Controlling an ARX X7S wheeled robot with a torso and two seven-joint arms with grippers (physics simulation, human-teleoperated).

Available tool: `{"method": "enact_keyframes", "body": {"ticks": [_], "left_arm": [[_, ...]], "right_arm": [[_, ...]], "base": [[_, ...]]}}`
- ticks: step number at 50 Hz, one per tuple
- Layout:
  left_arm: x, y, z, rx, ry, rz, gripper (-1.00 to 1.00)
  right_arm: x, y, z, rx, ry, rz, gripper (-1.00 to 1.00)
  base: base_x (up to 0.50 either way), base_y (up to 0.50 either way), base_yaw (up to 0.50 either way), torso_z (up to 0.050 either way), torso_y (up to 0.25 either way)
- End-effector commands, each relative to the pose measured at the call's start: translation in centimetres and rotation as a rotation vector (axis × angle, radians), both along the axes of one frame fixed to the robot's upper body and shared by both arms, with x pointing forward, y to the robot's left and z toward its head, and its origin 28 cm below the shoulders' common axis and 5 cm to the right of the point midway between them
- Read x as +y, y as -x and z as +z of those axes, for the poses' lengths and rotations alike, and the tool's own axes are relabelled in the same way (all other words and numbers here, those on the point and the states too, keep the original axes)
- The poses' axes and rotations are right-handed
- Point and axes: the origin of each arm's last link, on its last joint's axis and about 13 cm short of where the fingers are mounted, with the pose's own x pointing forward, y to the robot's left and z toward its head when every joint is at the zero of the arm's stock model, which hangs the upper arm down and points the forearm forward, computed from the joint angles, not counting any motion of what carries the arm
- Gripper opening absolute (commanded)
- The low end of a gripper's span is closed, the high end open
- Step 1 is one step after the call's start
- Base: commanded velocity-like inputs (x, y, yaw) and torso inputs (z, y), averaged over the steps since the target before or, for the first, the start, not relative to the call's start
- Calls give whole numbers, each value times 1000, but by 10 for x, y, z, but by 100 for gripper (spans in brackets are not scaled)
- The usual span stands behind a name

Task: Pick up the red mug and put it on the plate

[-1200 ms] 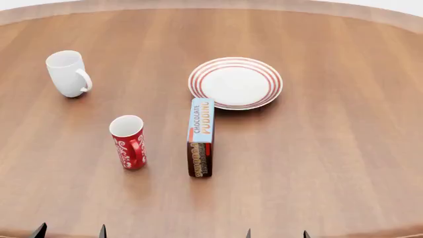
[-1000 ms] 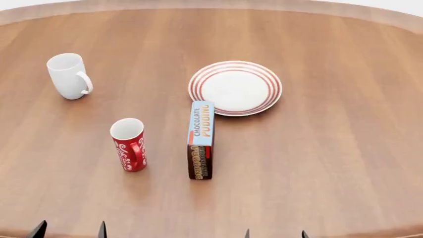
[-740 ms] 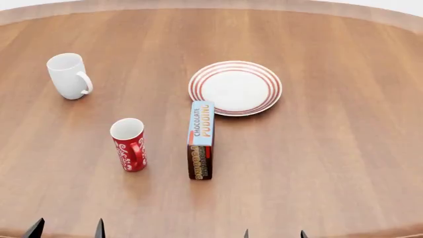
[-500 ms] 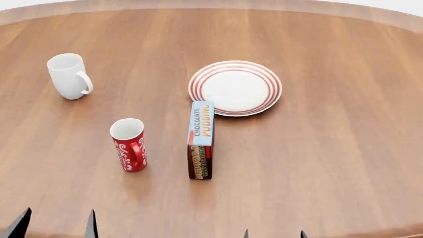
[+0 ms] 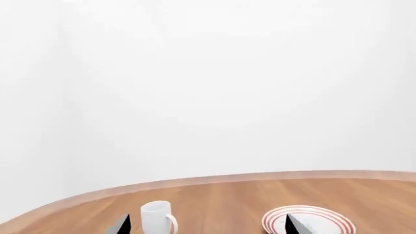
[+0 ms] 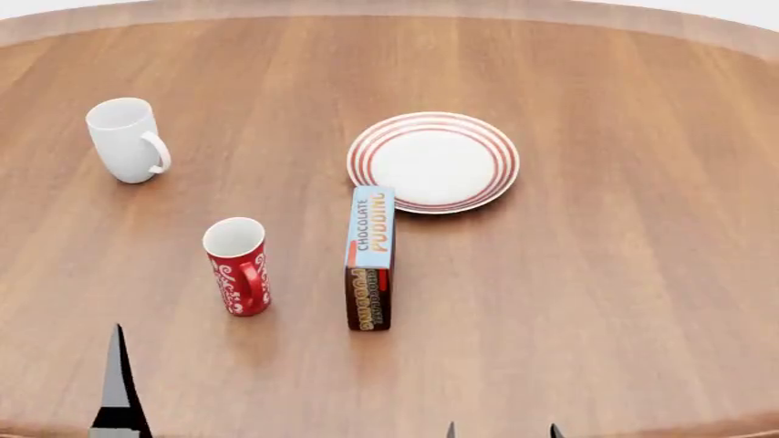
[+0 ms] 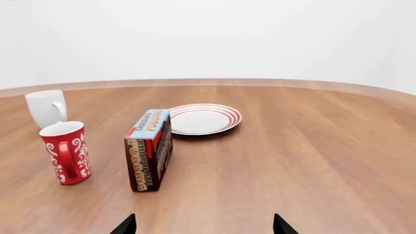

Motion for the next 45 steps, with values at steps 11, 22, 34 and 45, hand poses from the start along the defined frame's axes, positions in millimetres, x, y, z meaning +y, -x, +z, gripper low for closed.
{"method": "enact_keyframes", "body": {"ticks": [11, 22, 34, 45], "left_arm": [[-1, 11, 28, -140, -11, -1, 100], [-2, 13, 29, -148, -10, -6, 100], [-4, 5, 30, -146, -3, -12, 100], [-4, 5, 30, -145, -3, -13, 100]], "right_arm": [[0, 1, 1, -6, -6, 9, 100], [0, 0, 0, -9, -5, 6, 100], [0, 1, 1, -15, 5, 26, 100], [1, 1, 2, -15, 5, 28, 100]], "base": [[0, 0, 0, 0, 0], [0, 0, 0, 0, 0], [0, 45, 0, 0, 0], [0, 177, 0, 0, 0]]}}
